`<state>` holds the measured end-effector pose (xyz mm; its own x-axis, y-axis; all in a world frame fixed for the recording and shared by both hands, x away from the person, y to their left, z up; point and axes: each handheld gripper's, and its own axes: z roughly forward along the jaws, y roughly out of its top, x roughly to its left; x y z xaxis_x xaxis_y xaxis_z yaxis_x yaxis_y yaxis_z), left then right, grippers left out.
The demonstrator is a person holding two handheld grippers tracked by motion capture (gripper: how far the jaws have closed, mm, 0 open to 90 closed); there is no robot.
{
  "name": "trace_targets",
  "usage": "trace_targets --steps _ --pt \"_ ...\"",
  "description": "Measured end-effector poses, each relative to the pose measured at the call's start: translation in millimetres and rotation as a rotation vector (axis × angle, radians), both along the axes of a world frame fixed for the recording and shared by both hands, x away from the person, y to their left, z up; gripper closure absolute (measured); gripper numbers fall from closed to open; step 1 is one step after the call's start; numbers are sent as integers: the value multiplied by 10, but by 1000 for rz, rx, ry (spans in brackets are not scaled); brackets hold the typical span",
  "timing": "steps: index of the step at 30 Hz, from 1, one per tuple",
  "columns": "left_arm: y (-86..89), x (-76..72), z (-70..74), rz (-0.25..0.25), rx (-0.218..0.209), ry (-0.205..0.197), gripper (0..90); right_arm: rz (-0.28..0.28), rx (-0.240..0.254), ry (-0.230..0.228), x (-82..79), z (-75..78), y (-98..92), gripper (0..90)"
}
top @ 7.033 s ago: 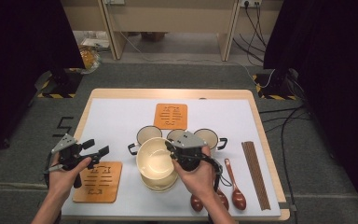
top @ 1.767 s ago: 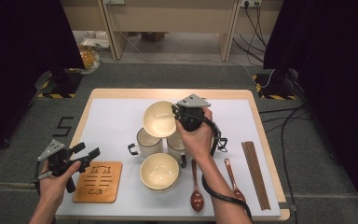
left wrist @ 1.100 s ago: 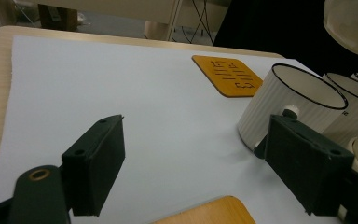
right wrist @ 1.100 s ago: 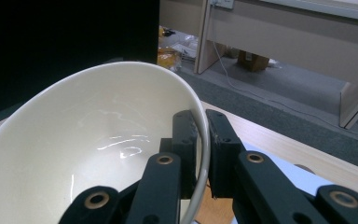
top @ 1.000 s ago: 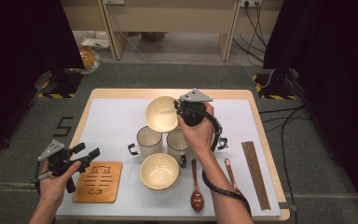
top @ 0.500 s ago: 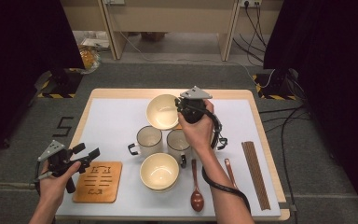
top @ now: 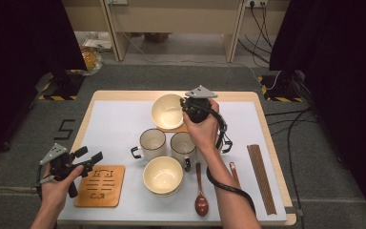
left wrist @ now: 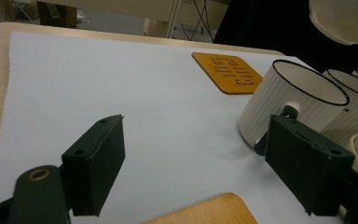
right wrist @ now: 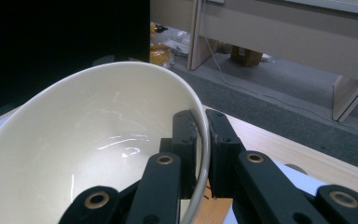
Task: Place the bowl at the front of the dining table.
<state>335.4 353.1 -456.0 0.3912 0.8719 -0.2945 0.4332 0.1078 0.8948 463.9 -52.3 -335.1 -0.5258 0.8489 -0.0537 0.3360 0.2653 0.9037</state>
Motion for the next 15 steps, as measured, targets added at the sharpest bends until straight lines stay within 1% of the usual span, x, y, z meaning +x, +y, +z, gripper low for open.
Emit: trace_targets --steps 11,15 --pt "-3 4 -8 -2 0 3 193 -9 3 13 81 -18 3 832" --pt "6 5 -10 -1 -1 4 193 -11 -4 12 113 -19 9 832"
